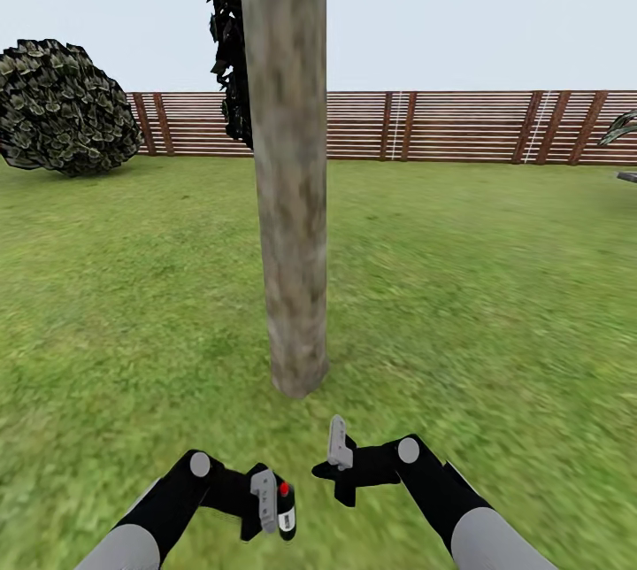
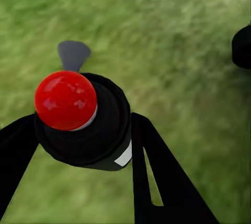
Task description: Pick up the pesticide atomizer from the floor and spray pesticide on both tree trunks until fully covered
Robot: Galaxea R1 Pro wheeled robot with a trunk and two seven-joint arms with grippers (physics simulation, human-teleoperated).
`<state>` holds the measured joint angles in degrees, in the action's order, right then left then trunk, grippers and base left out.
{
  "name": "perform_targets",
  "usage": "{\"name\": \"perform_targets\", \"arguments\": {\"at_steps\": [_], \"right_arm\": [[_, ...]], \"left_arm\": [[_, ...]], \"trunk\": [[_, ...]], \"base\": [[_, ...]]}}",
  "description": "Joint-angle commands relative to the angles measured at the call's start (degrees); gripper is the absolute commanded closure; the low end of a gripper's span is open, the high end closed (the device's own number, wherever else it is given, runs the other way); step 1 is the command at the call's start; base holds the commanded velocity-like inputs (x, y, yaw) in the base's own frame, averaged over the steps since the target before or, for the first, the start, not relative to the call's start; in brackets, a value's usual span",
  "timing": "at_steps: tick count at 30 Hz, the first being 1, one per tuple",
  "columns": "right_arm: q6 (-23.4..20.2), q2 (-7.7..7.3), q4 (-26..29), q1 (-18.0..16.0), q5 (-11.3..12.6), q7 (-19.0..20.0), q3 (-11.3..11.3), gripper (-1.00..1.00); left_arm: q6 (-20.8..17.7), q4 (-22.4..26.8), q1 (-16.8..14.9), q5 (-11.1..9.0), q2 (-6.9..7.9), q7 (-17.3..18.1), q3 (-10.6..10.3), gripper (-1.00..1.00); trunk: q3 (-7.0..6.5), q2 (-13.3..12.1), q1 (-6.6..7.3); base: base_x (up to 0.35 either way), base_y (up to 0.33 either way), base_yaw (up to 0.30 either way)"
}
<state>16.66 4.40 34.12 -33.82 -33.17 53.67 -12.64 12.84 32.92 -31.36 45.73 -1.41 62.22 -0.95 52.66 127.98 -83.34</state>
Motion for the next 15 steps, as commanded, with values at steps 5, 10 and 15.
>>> {"name": "perform_targets", "arguments": {"at_steps": [5,10,15], "right_arm": [[0.3,0.00,0.1,0.0,-0.5,0.0,0.1,1.00],[0.3,0.01,0.1,0.0,-0.5,0.0,0.1,1.00],[0.3,0.00,0.1,0.0,-0.5,0.0,0.1,1.00]], "left_arm": [[0.5,0.2,0.0,0.3,-0.52,-1.8,0.1,1.00],[0.6,0.2,0.1,0.2,-1.02,-2.1,0.2,1.00],[0.6,0.2,0.1,0.2,-1.43,-2.1,0.2,1.00]], "trunk": [[0.05,0.0,0.01],[0.05,0.0,0.01],[0.05,0.0,0.01]], "base": [[0.000,0.000,0.000],[0.000,0.000,0.000],[0.000,0.000,0.000]]}}
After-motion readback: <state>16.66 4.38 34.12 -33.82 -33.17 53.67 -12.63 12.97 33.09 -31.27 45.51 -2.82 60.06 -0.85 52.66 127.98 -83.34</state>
